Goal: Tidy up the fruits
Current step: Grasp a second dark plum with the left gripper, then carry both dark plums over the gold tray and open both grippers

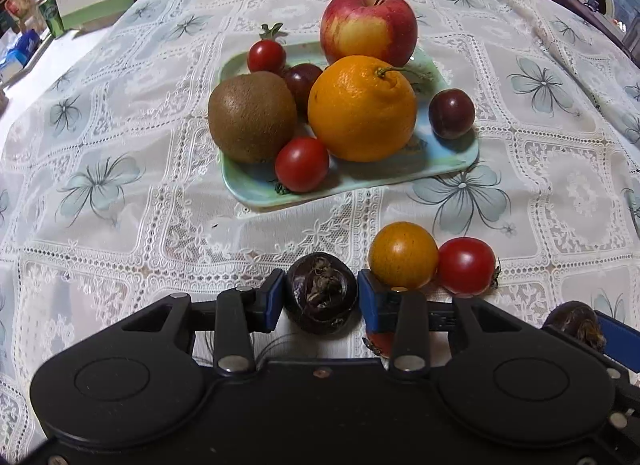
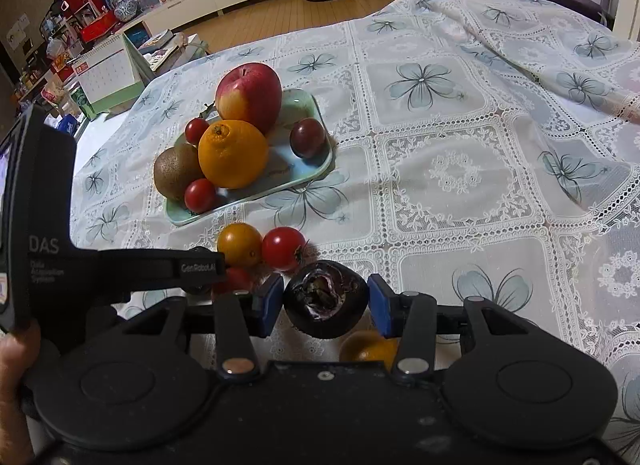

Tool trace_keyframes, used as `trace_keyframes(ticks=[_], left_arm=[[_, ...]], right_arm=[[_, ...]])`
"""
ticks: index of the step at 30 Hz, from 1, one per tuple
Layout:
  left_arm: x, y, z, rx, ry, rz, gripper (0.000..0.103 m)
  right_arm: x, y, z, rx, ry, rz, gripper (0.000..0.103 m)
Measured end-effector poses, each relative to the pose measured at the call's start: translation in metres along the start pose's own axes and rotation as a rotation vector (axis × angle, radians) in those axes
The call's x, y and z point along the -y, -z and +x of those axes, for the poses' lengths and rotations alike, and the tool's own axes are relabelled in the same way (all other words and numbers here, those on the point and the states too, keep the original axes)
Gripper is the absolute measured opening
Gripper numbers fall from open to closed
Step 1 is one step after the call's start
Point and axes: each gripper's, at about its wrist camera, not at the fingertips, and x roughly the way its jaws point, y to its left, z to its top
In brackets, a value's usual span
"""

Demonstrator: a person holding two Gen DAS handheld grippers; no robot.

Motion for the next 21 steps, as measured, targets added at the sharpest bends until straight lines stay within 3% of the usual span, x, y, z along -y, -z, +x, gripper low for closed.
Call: trace_keyframes(ticks=[10,15,21], left_arm=[[-0.023,0.025,-0.046,-0.007,0.046,-0.007,0.047],[-0.046,0.054,-0.084,0.009,0.075,-0.019,0.047],[-0.071,0.1,-0.123,0.039,0.048,0.01,0.047]], right_arm=[[-0.001,0.005,-0.003,0.011,-0.003,-0.012,0.048],[-0.006,0.013,-0.005,0.008,-0.003,-0.028,0.048],[-0.014,0.032,-0.02,0.003,-0.034,-0.027,0.048]])
